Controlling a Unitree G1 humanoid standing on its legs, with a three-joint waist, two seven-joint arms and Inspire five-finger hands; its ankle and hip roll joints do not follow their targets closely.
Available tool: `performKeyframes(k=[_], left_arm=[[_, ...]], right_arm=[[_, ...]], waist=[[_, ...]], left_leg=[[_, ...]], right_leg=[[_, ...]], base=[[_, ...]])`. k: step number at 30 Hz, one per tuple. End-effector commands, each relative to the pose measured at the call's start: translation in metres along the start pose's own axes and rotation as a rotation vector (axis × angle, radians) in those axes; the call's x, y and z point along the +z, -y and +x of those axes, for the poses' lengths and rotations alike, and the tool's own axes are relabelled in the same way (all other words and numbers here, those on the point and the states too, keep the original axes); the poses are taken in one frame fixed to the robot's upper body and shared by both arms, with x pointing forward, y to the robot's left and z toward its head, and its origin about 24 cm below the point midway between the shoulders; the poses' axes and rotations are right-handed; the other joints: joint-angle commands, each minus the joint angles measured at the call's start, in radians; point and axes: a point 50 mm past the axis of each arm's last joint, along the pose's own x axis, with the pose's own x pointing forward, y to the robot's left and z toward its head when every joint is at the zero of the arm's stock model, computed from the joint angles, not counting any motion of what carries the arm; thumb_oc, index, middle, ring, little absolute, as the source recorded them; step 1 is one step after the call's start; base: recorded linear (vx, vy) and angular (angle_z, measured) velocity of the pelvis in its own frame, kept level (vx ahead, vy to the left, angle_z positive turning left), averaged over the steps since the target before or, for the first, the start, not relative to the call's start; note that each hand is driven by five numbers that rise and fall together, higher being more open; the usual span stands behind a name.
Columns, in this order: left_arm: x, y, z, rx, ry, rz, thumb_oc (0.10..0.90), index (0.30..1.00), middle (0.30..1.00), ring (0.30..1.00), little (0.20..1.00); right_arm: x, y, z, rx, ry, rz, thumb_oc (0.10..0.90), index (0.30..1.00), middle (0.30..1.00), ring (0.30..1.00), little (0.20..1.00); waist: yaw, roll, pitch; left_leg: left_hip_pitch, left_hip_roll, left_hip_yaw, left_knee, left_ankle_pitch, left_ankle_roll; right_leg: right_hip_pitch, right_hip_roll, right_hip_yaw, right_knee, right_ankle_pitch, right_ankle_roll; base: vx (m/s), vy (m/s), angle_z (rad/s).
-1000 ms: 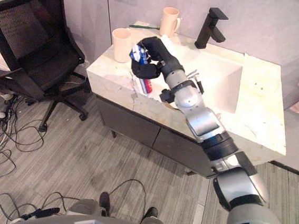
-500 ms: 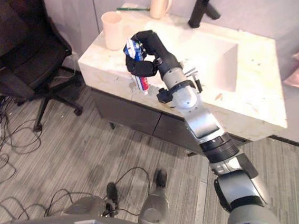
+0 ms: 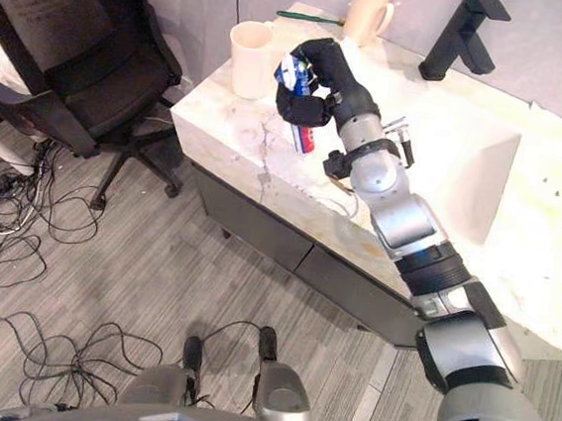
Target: Organize the bathroom.
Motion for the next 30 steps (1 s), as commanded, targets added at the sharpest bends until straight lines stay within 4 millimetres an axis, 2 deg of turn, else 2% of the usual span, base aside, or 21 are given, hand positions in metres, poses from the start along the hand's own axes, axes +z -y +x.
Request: performKeyframes(k=[1,4,8,12,19,26,30], left_arm=[[-0.003,-0.046,-0.006,0.154,-0.015,0.061,0.8,0.9,0.9,0.9,0.9],[-0.007,-0.054,-0.007,0.166,-0.012,0.063,0.8,0.9,0.9,0.9,0.9],[-0.005,-0.053,-0.007,0.154,0.0,0.073,0.8,0.9,0.9,0.9,0.9],[-0.004,-0.045,-0.006,0.126,0.023,0.076,0.8,0.9,0.9,0.9,0.9],[-0.006,-0.039,-0.005,0.123,0.025,0.06,0.8,0.9,0.9,0.9,0.9],[-0.01,-0.046,-0.006,0.148,-0.001,0.07,0.8,0.9,0.9,0.9,0.9],[-0.014,-0.047,-0.006,0.154,-0.011,0.073,0.8,0.9,0.9,0.9,0.9]], right_arm=[[0.092,0.07,0.015,-0.322,0.427,-0.025,0.4,0.3,0.3,0.3,0.3],[0.111,0.089,0.016,-0.379,0.485,-0.076,0.4,0.3,0.3,0.3,0.3],[0.126,0.103,0.02,-0.408,0.521,-0.089,0.4,0.3,0.3,0.3,0.3],[0.131,0.113,0.024,-0.457,0.545,-0.093,0.4,0.3,0.3,0.3,0.3],[0.118,0.126,0.026,-0.528,0.491,-0.116,0.4,0.3,0.3,0.3,0.3],[0.102,0.147,0.026,-0.618,0.404,-0.165,0.4,0.3,0.3,0.3,0.3],[0.098,0.156,0.027,-0.642,0.375,-0.171,0.4,0.3,0.3,0.3,0.3]], waist=[[0.009,-0.008,-0.073],[0.019,-0.013,-0.084],[0.03,-0.016,-0.089],[0.045,-0.02,-0.089],[0.065,-0.019,-0.076],[0.079,-0.015,-0.069],[0.082,-0.017,-0.074]], left_leg=[[0.039,-0.044,0.037,0.104,-0.141,0.057],[0.042,-0.044,0.037,0.108,-0.15,0.059],[0.035,-0.044,0.032,0.113,-0.153,0.059],[0.018,-0.042,0.017,0.129,-0.155,0.057],[0.001,-0.035,-0.017,0.141,-0.147,0.048],[-0.01,-0.023,-0.066,0.107,-0.118,0.031],[-0.004,-0.016,-0.072,0.094,-0.111,0.024]], right_leg=[[-0.094,-0.062,0.04,0.11,-0.082,0.029],[-0.093,-0.065,0.035,0.107,-0.084,0.034],[-0.097,-0.065,0.029,0.111,-0.09,0.031],[-0.103,-0.056,0.035,0.119,-0.099,0.024],[-0.106,-0.049,0.041,0.138,-0.11,0.018],[-0.104,-0.033,0.042,0.129,-0.117,0.003],[-0.092,-0.029,0.032,0.11,-0.115,-0.002]], base=[[0.04,-0.025,-0.06],[0.06,-0.045,-0.02],[0.02,-0.028,0.03],[0.03,-0.029,0.07],[0.03,-0.019,0.18],[0.01,-0.035,0.23],[0.04,-0.062,0.21]])
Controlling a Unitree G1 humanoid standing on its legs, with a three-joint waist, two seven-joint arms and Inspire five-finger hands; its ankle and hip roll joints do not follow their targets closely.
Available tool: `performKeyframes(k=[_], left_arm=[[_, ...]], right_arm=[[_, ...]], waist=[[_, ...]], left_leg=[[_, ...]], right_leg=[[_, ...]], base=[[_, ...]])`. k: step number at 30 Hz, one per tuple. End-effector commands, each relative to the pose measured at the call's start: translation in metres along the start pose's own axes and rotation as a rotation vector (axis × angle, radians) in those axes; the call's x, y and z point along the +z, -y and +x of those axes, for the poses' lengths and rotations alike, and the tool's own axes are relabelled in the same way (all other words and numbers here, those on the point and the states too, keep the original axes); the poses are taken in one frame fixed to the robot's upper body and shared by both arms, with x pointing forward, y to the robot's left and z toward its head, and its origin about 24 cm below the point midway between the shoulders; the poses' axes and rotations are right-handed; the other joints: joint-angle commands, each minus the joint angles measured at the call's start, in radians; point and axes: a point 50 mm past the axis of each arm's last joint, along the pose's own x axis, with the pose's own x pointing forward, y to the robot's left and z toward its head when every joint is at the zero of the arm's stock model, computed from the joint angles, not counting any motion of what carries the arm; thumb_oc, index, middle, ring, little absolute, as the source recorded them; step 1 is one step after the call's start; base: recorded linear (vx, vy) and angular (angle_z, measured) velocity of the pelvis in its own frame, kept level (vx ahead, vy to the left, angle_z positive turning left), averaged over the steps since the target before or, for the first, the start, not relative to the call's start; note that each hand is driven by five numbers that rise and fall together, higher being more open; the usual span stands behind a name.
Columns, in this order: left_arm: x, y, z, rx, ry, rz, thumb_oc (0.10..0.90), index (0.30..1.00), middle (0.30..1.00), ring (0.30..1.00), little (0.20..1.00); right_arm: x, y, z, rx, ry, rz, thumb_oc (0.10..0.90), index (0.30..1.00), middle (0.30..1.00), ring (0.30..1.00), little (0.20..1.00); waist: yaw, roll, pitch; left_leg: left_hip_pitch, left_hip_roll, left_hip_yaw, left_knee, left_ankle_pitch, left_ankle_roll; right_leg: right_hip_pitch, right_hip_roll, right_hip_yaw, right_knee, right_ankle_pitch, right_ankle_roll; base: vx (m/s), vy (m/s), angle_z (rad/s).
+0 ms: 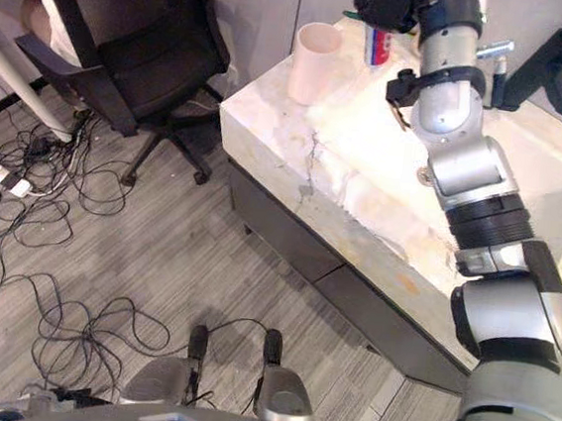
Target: Organize the bathroom.
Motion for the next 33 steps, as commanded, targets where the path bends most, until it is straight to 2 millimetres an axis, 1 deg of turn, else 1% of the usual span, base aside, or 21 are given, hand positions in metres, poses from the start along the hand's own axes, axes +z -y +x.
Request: performKeyframes(k=[1,6,7,8,10,11,12,14,15,16,18,19,20,22,23,25,26,27,28,30,33], left_arm=[[-0.029,-0.045,-0.005,0.137,-0.085,0.065,0.8,0.9,0.9,0.9,0.9],[-0.027,-0.039,-0.005,0.119,-0.065,0.064,0.8,0.9,0.9,0.9,0.9],[-0.025,-0.035,-0.004,0.104,-0.069,0.098,0.8,0.9,0.9,0.9,0.9],[-0.023,-0.031,-0.003,0.094,-0.073,0.121,0.8,0.9,0.9,0.9,0.9],[-0.021,-0.029,-0.003,0.086,-0.078,0.144,0.8,0.9,0.9,0.9,0.9],[-0.017,-0.028,-0.003,0.078,-0.08,0.181,0.8,0.9,0.9,0.9,0.9],[-0.013,-0.028,-0.003,0.073,-0.073,0.203,0.8,0.9,0.9,0.9,0.9],[-0.008,-0.027,-0.003,0.071,-0.065,0.223,0.8,0.9,0.9,0.9,0.9],[-0.009,-0.027,-0.003,0.076,-0.072,0.218,0.8,0.9,0.9,0.9,0.9],[-0.009,-0.028,-0.003,0.086,-0.072,0.218,0.8,0.9,0.9,0.9,0.9],[-0.01,-0.029,-0.003,0.092,-0.065,0.196,0.8,0.9,0.9,0.9,0.9],[-0.01,-0.03,-0.003,0.105,-0.064,0.164,0.8,0.9,0.9,0.9,0.9],[-0.009,-0.031,-0.003,0.117,-0.057,0.144,0.8,0.9,0.9,0.9,0.9],[-0.008,-0.031,-0.004,0.117,-0.054,0.135,0.8,0.9,0.9,0.9,0.9],[-0.006,-0.031,-0.004,0.117,-0.051,0.111,0.8,0.9,0.9,0.9,0.9],[-0.007,-0.03,-0.003,0.116,-0.052,0.086,0.8,0.9,0.9,0.9,0.9],[-0.007,-0.03,-0.003,0.117,-0.055,0.085,0.8,0.9,0.9,0.9,0.9],[-0.009,-0.034,-0.004,0.13,-0.061,0.1,0.8,0.9,0.9,0.9,0.9],[-0.01,-0.037,-0.004,0.133,-0.062,0.102,0.8,0.9,0.9,0.9,0.9],[-0.013,-0.041,-0.005,0.13,-0.069,0.117,0.8,0.9,0.9,0.9,0.9],[-0.011,-0.039,-0.004,0.107,-0.069,0.172,0.8,0.9,0.9,0.9,0.9]], right_arm=[[0.061,0.069,0.033,-0.302,0.248,0.017,0.4,0.3,0.3,0.3,0.3],[0.062,0.074,0.039,-0.305,0.236,0.028,0.4,0.3,0.3,0.3,0.3],[0.062,0.077,0.04,-0.307,0.23,0.005,0.4,0.3,0.3,0.3,0.3],[0.06,0.081,0.039,-0.314,0.223,-0.006,0.4,0.3,0.3,0.3,0.3],[0.057,0.084,0.038,-0.32,0.216,-0.026,0.4,0.3,0.3,0.3,0.3],[0.053,0.085,0.037,-0.332,0.21,-0.046,0.4,0.3,0.3,0.3,0.3],[0.051,0.083,0.037,-0.344,0.208,-0.05,0.4,0.3,0.3,0.3,0.3],[0.049,0.081,0.036,-0.363,0.206,-0.057,0.4,0.3,0.3,0.3,0.3],[0.051,0.076,0.036,-0.351,0.211,-0.048,0.4,0.3,0.3,0.3,0.3],[0.054,0.074,0.036,-0.351,0.216,-0.033,0.4,0.3,0.3,0.3,0.3],[0.057,0.074,0.036,-0.357,0.231,-0.015,0.4,0.3,0.3,0.3,0.3],[0.061,0.076,0.035,-0.361,0.244,0.002,0.4,0.3,0.3,0.3,0.3],[0.071,0.077,0.035,-0.365,0.266,0.02,0.4,0.3,0.3,0.3,0.3],[0.079,0.077,0.035,-0.365,0.282,0.028,0.4,0.3,0.3,0.3,0.3],[0.087,0.077,0.036,-0.359,0.305,0.04,0.4,0.3,0.3,0.3,0.3],[0.09,0.075,0.035,-0.351,0.317,0.048,0.4,0.3,0.3,0.3,0.3],[0.091,0.075,0.035,-0.35,0.321,0.051,0.4,0.3,0.3,0.3,0.3],[0.092,0.075,0.035,-0.354,0.329,0.062,0.4,0.3,0.3,0.3,0.3],[0.093,0.075,0.036,-0.356,0.331,0.062,0.4,0.3,0.3,0.3,0.3],[0.089,0.078,0.039,-0.356,0.32,0.043,0.4,0.3,0.3,0.3,0.3],[0.079,0.081,0.044,-0.366,0.288,0.011,0.4,0.3,0.3,0.3,0.3]], waist=[[0.021,-0.024,-0.092],[0.017,-0.029,-0.105],[0.013,-0.036,-0.106],[0.012,-0.037,-0.106],[0.012,-0.035,-0.105],[0.01,-0.027,-0.103],[0.006,-0.018,-0.098],[-0.005,-0.007,-0.087],[-0.001,0.001,-0.088],[0.0,0.009,-0.088],[0.004,0.016,-0.088],[0.003,0.022,-0.084],[-0.007,0.028,-0.073],[-0.014,0.031,-0.062],[-0.032,0.026,-0.047],[-0.041,0.02,-0.041],[-0.042,0.02,-0.039],[-0.041,0.018,-0.029],[-0.039,0.014,-0.031],[-0.034,0.001,-0.04],[-0.026,-0.011,-0.057]], left_leg=[[0.055,0.01,0.049,0.09,-0.114,0.018],[0.051,0.023,0.072,0.115,-0.116,0.0],[0.015,0.017,0.105,0.223,-0.115,-0.013],[-0.018,0.01,0.109,0.276,-0.121,-0.016],[-0.038,-0.005,0.106,0.283,-0.134,-0.012],[-0.047,-0.031,0.091,0.227,-0.125,-0.001],[-0.045,-0.046,0.095,0.179,-0.108,0.009],[-0.03,-0.053,0.128,0.13,-0.09,0.023],[-0.009,-0.071,0.108,0.096,-0.083,0.037],[0.006,-0.079,0.114,0.071,-0.08,0.049],[0.015,-0.083,0.116,0.048,-0.075,0.055],[0.024,-0.082,0.125,0.037,-0.076,0.061],[0.028,-0.082,0.133,0.041,-0.08,0.061],[0.029,-0.086,0.139,0.045,-0.088,0.061],[0.042,-0.099,0.143,0.039,-0.116,0.067],[0.055,-0.102,0.146,0.033,-0.139,0.072],[0.058,-0.102,0.148,0.034,-0.145,0.073],[0.062,-0.08,0.152,0.058,-0.163,0.075],[0.054,-0.072,0.163,0.08,-0.169,0.077],[0.022,-0.059,0.163,0.16,-0.173,0.073],[0.005,-0.049,0.143,0.197,-0.182,0.063]], right_leg=[[-0.114,-0.006,0.077,0.131,-0.094,-0.009],[-0.096,0.006,0.064,0.115,-0.101,-0.025],[-0.087,0.004,0.054,0.108,-0.098,-0.038],[-0.078,0.003,0.04,0.11,-0.101,-0.047],[-0.069,0.004,0.029,0.114,-0.105,-0.051],[-0.063,0.011,0.023,0.122,-0.114,-0.047],[-0.068,0.015,0.023,0.136,-0.12,-0.041],[-0.08,0.014,0.015,0.171,-0.132,-0.033],[-0.09,0.005,0.0,0.203,-0.138,-0.024],[-0.101,0.002,-0.007,0.237,-0.153,-0.018],[-0.115,0.002,-0.016,0.271,-0.168,-0.02],[-0.138,-0.004,-0.035,0.312,-0.167,-0.017],[-0.172,-0.017,-0.029,0.319,-0.151,-0.011],[-0.195,-0.03,-0.02,0.3,-0.124,-0.001],[-0.224,-0.065,0.027,0.196,-0.023,0.038],[-0.241,-0.086,0.063,0.125,0.044,0.054],[-0.242,-0.089,0.068,0.111,0.056,0.056],[-0.272,-0.077,0.08,0.146,0.05,0.05],[-0.269,-0.07,0.076,0.161,0.029,0.045],[-0.227,-0.046,0.082,0.181,-0.025,0.024],[-0.184,-0.027,0.086,0.18,-0.066,0.003]], base=[[0.04,-0.086,0.21],[0.02,-0.062,0.09],[0.01,-0.046,0.05],[0.01,-0.039,0.2],[0.05,0.031,0.61],[0.09,0.107,0.63],[0.09,0.149,0.47],[0.13,0.169,0.43],[0.17,0.191,0.21],[0.17,0.176,0.04],[0.08,0.061,-0.39],[0.06,0.021,-0.6],[0.06,0.025,-0.45],[0.03,-0.014,-0.39],[0.07,-0.075,-0.38],[0.09,-0.115,-0.28],[0.09,-0.211,-0.15],[0.08,-0.227,-0.08],[0.11,-0.301,-0.14],[0.11,-0.224,0.0],[0.12,-0.177,0.41]])
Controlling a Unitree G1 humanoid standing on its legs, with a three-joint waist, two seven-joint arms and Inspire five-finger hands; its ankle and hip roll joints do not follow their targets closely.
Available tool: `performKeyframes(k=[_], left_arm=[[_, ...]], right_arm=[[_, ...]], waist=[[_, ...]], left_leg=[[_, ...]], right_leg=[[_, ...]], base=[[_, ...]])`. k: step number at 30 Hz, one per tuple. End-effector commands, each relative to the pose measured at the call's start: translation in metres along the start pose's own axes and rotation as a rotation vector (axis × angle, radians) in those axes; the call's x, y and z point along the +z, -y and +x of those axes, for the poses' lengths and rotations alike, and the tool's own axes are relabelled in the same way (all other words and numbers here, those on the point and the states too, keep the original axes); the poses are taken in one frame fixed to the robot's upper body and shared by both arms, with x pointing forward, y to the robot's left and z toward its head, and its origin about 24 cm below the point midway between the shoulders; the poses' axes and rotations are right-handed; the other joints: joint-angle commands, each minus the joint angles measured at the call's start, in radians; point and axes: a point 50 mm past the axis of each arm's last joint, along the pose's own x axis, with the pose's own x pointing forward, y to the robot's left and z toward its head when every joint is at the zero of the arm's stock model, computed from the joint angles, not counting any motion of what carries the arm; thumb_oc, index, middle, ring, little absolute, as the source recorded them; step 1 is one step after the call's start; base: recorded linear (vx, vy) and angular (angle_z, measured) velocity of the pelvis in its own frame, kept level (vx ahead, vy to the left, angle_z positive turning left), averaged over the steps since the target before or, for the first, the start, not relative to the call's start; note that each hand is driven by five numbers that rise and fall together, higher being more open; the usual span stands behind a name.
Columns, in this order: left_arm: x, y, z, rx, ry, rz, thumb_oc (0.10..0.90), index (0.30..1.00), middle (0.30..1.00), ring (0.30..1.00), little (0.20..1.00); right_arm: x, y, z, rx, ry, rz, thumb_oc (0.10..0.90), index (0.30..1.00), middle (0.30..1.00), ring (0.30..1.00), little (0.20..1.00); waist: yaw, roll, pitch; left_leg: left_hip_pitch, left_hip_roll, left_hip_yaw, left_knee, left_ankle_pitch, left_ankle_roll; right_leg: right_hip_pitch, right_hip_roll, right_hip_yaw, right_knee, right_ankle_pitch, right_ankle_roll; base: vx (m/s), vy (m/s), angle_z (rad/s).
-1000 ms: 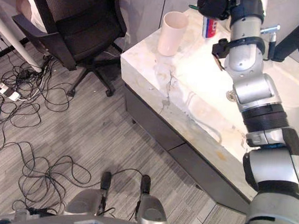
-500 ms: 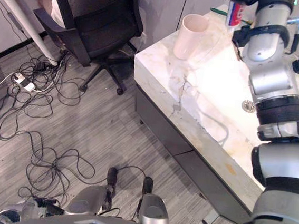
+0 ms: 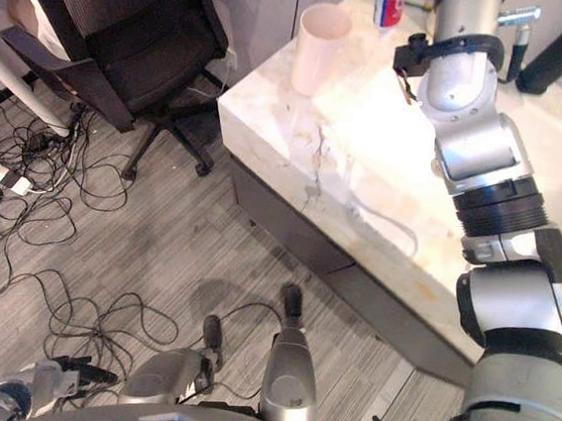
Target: Organize the bathroom.
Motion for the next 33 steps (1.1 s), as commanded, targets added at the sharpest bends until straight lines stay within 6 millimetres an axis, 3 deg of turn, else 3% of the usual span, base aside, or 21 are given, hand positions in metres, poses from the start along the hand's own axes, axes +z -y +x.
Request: performKeyframes(k=[1,5,12,18,33], left_arm=[[-0.049,-0.034,-0.004,0.073,-0.16,0.14,0.8,0.9,0.9,0.9,0.9],[-0.046,-0.029,-0.004,0.054,-0.178,0.168,0.8,0.9,0.9,0.9,0.9],[-0.058,-0.031,-0.005,0.077,-0.216,0.162,0.8,0.9,0.9,0.9,0.9],[-0.058,-0.031,-0.005,0.064,-0.223,0.17,0.8,0.9,0.9,0.9,0.9],[-0.067,-0.02,-0.005,0.056,-0.263,0.09,0.8,0.9,0.9,0.9,0.9]], right_arm=[[0.052,0.061,0.039,-0.25,0.222,-0.001,0.4,0.3,0.3,0.3,0.3],[0.046,0.064,0.038,-0.253,0.208,-0.018,0.4,0.3,0.3,0.3,0.3],[0.034,0.073,0.036,-0.262,0.154,0.028,0.4,0.3,0.3,0.3,0.3],[0.032,0.074,0.037,-0.269,0.117,0.086,0.4,0.3,0.3,0.3,0.3],[0.004,0.043,0.02,-0.215,-0.031,0.255,0.4,0.3,0.3,0.3,0.3]], waist=[[0.029,-0.005,-0.139],[0.032,-0.012,-0.15],[0.031,-0.03,-0.169],[0.025,-0.027,-0.168],[0.008,-0.042,-0.194]], left_leg=[[-0.039,-0.006,-0.03,0.115,-0.104,0.017],[-0.044,0.005,-0.046,0.1,-0.086,0.008],[-0.002,0.018,-0.053,0.047,-0.072,0.009],[0.0,0.012,-0.053,0.048,-0.074,0.01],[0.019,-0.002,-0.026,0.07,-0.117,0.033]], right_leg=[[-0.051,0.046,0.025,0.049,-0.032,-0.026],[-0.04,0.058,0.025,0.045,-0.041,-0.034],[-0.028,0.067,0.029,0.039,-0.043,-0.025],[-0.026,0.067,0.036,0.042,-0.046,-0.028],[-0.028,0.068,0.066,0.051,-0.042,-0.017]], base=[[0.09,-0.13,0.55],[0.06,-0.061,0.23],[0.1,-0.011,0.03],[0.01,0.052,0.05],[0.06,0.061,-0.05]])
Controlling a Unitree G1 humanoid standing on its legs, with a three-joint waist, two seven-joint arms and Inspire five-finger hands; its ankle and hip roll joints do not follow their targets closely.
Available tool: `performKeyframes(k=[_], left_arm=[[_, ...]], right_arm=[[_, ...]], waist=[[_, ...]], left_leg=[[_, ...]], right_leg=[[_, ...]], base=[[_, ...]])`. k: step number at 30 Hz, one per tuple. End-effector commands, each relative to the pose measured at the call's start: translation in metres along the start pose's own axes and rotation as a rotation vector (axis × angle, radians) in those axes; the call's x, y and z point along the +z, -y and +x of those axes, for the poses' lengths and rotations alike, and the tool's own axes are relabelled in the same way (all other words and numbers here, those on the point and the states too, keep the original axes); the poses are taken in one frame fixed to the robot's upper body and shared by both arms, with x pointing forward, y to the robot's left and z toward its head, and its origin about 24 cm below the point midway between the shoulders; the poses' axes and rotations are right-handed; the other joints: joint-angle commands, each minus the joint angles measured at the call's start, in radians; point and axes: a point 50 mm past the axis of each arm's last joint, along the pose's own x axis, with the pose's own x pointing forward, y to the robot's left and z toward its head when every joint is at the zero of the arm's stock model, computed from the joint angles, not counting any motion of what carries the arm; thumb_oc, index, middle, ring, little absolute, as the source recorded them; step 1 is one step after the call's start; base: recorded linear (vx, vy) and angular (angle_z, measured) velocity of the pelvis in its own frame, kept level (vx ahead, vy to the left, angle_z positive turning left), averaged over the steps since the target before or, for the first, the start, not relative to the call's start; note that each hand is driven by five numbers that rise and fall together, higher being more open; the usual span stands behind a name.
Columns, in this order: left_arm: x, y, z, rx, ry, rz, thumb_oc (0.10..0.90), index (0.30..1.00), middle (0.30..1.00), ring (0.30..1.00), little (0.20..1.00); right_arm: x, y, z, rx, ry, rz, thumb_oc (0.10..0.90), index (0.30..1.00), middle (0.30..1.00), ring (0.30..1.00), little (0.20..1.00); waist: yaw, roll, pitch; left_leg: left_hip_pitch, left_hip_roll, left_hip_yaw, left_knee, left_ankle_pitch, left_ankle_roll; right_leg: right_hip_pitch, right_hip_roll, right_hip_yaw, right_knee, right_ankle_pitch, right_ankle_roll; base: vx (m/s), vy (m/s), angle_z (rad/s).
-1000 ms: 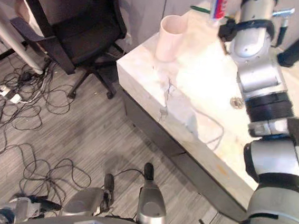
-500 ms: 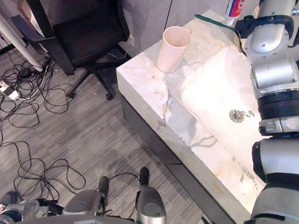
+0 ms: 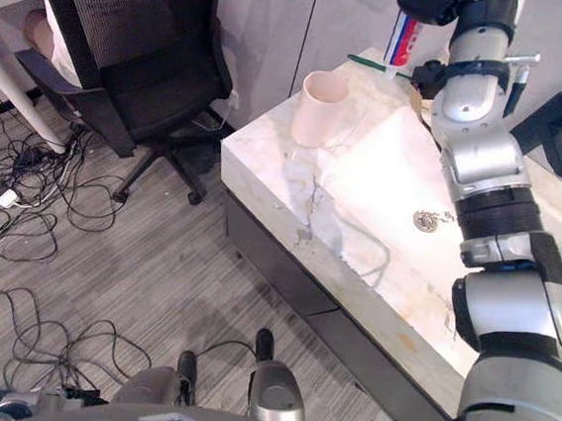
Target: Organize the bathroom.
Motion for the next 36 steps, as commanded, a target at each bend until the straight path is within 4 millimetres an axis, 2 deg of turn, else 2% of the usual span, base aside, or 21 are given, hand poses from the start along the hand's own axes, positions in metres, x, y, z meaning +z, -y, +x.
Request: performKeyframes(k=[1,9,21,36], left_arm=[[-0.039,-0.033,-0.002,0.109,-0.147,0.011,0.8,0.9,0.9,0.9,0.9],[-0.054,-0.034,-0.003,0.12,-0.177,-0.022,0.8,0.9,0.9,0.9,0.9],[-0.054,-0.026,-0.001,0.115,-0.178,-0.032,0.8,0.9,0.9,0.9,0.9],[-0.047,-0.023,-0.001,0.114,-0.144,-0.017,0.8,0.9,0.9,0.9,0.9]], right_arm=[[0.053,0.036,0.021,-0.168,0.196,0.14,0.4,0.3,0.3,0.3,0.3],[0.042,0.026,0.02,-0.167,0.154,0.148,0.4,0.3,0.3,0.3,0.3],[0.033,0.016,0.015,-0.171,0.146,0.154,0.4,0.3,0.3,0.3,0.3],[0.019,0.007,0.007,-0.192,0.103,0.202,0.4,0.3,0.3,0.3,0.3]], waist=[[0.02,0.008,-0.095],[0.043,0.001,-0.095],[0.065,0.0,-0.079],[0.063,0.018,-0.037]], left_leg=[[0.035,-0.028,0.015,-0.033,-0.037,0.054],[0.025,-0.026,0.01,-0.022,-0.04,0.058],[0.007,-0.025,-0.008,-0.019,-0.027,0.053],[-0.028,-0.034,-0.011,0.019,-0.033,0.059]], right_leg=[[-0.104,0.024,0.064,0.091,-0.109,0.058],[-0.103,0.019,0.052,0.101,-0.118,0.054],[-0.099,0.021,0.03,0.111,-0.128,0.049],[-0.121,0.016,0.036,0.135,-0.128,0.047]], base=[[0.07,0.011,0.02],[0.05,-0.001,0.05],[0.02,0.002,0.08],[0.0,0.001,0.01]])
